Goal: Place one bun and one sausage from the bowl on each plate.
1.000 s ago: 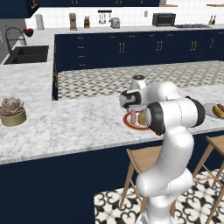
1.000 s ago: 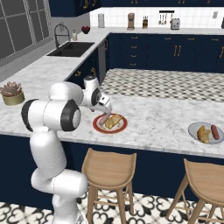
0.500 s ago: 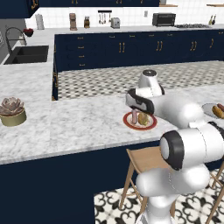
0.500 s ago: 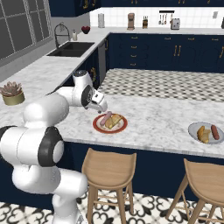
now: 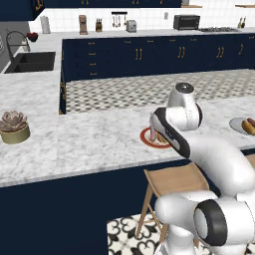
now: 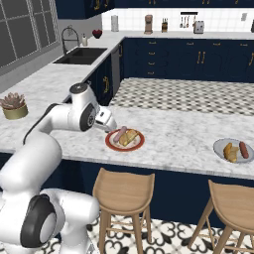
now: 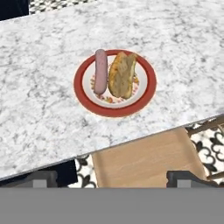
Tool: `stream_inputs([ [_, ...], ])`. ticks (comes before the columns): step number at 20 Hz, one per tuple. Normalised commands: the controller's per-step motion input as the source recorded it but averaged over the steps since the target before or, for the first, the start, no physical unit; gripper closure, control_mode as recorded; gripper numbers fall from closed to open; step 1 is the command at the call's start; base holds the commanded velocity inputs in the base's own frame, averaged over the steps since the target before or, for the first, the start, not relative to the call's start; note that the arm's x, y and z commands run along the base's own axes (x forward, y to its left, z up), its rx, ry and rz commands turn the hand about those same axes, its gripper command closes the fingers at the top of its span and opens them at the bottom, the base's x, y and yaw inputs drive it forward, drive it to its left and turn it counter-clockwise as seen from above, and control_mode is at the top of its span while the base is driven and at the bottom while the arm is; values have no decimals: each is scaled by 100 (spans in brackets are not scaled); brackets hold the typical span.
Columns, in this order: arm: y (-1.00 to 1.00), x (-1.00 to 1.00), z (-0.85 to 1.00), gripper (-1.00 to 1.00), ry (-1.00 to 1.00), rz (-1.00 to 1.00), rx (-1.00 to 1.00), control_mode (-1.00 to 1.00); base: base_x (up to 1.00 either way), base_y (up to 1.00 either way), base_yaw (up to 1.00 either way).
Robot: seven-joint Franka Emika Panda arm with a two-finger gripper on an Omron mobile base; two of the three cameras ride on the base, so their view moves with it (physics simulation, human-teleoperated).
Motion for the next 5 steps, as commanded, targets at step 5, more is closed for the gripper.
stream_inputs([
  [5, -16, -51, 44, -100, -2, 11, -4, -100, 0, 0, 0],
])
